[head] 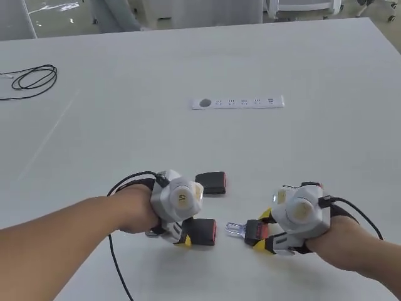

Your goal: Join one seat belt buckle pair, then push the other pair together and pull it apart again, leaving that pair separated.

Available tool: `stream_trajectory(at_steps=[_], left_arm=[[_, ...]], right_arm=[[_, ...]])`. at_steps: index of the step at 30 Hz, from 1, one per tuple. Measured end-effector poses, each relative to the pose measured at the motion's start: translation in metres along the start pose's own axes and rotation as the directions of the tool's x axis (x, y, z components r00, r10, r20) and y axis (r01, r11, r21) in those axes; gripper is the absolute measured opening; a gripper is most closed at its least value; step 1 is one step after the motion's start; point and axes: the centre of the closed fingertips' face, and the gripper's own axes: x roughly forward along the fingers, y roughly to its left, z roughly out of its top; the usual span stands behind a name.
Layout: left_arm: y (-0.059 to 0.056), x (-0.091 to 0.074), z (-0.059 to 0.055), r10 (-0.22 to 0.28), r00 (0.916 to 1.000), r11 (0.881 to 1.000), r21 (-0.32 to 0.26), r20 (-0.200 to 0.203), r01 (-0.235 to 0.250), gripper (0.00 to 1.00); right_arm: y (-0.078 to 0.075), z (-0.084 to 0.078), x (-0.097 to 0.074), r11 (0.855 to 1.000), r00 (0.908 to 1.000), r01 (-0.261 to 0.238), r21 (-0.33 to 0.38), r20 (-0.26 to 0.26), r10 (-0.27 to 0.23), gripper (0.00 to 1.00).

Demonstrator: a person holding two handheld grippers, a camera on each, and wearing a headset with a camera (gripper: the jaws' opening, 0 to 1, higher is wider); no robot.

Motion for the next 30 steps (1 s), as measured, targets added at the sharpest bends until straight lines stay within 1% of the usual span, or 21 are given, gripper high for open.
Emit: stream_trajectory(at_steps=[2, 5, 12, 22, 25, 27, 30], left_arm=[[0.0, 0.0, 0.0, 0.0, 1.0, 1.0, -0.001, 0.001, 0.0, 0.33], [0.0, 0.0, 0.0, -0.001, 1.0, 1.0, -0.001, -0.003, 0.001, 0.33], [0.0, 0.0, 0.001, 0.001, 1.0, 1.0, -0.005, -0.009, -0.001, 0.33], [0.0, 0.0, 0.0, 0.002, 1.0, 1.0, -0.006, -0.004, -0.002, 0.33], [0.0, 0.0, 0.001, 0.004, 1.0, 1.0, -0.01, 0.001, -0.004, 0.33], [0.0, 0.0, 0.001, 0.003, 1.0, 1.0, -0.008, 0.002, -0.003, 0.33], [0.0, 0.001, 0.0, 0.002, 1.0, 1.0, -0.004, -0.001, -0.002, 0.33]], right_arm=[[-0.001, 0.003, 0.002, 1.0, 1.0, 0.007, 0.004, 0.004, -0.007, 0.34], [0.001, 0.007, 0.005, 1.0, 1.0, 0.003, -0.002, 0.004, -0.003, 0.34], [0.01, 0.016, 0.012, 0.997, 0.9995, -0.025, -0.071, -0.022, 0.023, 0.34], [0.01, 0.016, 0.012, 0.996, 0.9992, -0.036, -0.08, -0.023, 0.034, 0.34], [0.012, 0.019, 0.014, 0.994, 0.9987, -0.048, -0.098, -0.022, 0.046, 0.34], [0.013, 0.022, 0.016, 0.993, 0.9987, -0.047, -0.107, -0.023, 0.045, 0.34], [0.013, 0.025, 0.019, 0.994, 0.9988, -0.047, -0.1, -0.018, 0.045, 0.34]])
